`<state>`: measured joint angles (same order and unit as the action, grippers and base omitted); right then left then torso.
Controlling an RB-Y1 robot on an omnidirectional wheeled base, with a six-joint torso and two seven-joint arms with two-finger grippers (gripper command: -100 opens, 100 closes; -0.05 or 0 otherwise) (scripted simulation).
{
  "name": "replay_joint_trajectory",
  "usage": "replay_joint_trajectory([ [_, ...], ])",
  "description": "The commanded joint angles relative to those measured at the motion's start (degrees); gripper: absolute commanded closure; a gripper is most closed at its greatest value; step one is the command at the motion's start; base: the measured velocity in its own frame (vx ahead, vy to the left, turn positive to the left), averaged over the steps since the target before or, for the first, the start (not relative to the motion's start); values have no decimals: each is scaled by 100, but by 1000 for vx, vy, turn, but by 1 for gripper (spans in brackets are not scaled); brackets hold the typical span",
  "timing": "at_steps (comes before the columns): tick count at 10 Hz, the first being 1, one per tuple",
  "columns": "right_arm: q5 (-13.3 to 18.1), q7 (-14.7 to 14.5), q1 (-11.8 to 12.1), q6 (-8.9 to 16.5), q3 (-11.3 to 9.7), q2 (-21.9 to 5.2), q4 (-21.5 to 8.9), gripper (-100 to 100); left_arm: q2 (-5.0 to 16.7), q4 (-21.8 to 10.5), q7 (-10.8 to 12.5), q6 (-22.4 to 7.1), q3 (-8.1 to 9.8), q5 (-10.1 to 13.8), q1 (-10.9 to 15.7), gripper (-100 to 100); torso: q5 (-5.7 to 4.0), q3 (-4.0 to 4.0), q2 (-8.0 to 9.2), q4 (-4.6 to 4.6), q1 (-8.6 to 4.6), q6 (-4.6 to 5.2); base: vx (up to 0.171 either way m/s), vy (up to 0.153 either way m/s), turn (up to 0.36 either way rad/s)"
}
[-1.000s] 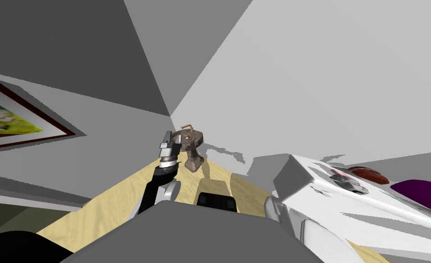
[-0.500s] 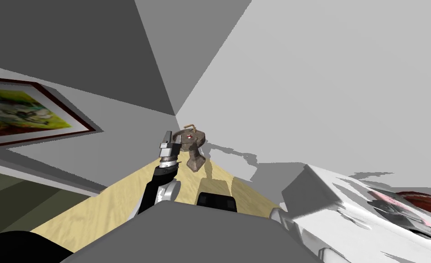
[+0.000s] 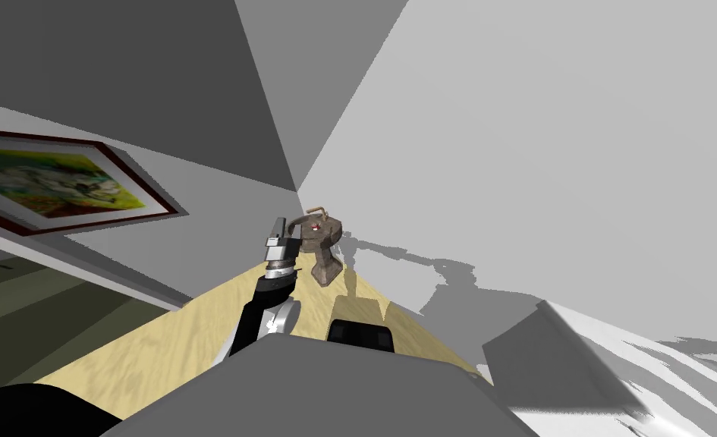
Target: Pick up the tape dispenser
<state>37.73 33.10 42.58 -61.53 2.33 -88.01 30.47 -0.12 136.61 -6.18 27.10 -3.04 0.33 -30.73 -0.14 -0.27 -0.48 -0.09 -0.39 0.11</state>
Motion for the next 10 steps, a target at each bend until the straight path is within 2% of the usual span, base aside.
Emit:
replay_joint_trajectory([
  [1, 0, 0, 0, 0, 0, 0, 0, -100, 0, 0, 0, 0, 0, 0, 0, 0, 0, 0, 0, 0, 0, 0, 18, -19, -5],
  [2, -2, 3, 4, 5, 2, -1, 4, 0, 0, 0, 0, 0, -1, 0, 1, 0, 5, 11, 19, 5, 19, 0, 6, -6, 4],
  [3, 163, 133, 196, 167, 236, -38, 290, -100, -1, 0, 0, 0, -1, 0, 1, 0, 8, 18, 29, 8, 28, 1, 47, -53, -307],
  [4, 163, 133, 196, 167, 236, -38, 382, -100, 0, 0, 0, 0, 0, 0, -1, 0, 7, 17, 25, 8, 17, 12, 67, -43, -187],
  [5, 328, 263, 389, 329, 471, -75, 592, -100, 0, 0, 0, 0, 0, 0, 0, 0, 6, 13, 19, 6, 19, 2, 110, -55, -308],
  [7, 328, 263, 389, 329, 471, -75, 913, -100, 0, 0, 0, 0, 0, 0, 0, 0, 5, 6, 9, 2, 12, 6, 67, -27, -62],
  [8, 328, 263, 389, 329, 471, -75, 913, -100, -1, 0, 0, 0, -1, 0, 1, 0, 6, 12, 21, 4, 17, 2, 2, -4, 38],
  [9, 493, 393, 582, 492, 705, -112, 1107, -100, -1, 0, 0, 0, -1, 0, 1, 0, 8, 21, 35, 8, 22, 6, 62, -23, -326],
  [10, 493, 393, 582, 492, 705, -112, 1307, -100, 0, 0, 0, 0, 0, 0, -1, 0, 8, 19, 29, 8, 19, 19, 71, -26, -202],
])
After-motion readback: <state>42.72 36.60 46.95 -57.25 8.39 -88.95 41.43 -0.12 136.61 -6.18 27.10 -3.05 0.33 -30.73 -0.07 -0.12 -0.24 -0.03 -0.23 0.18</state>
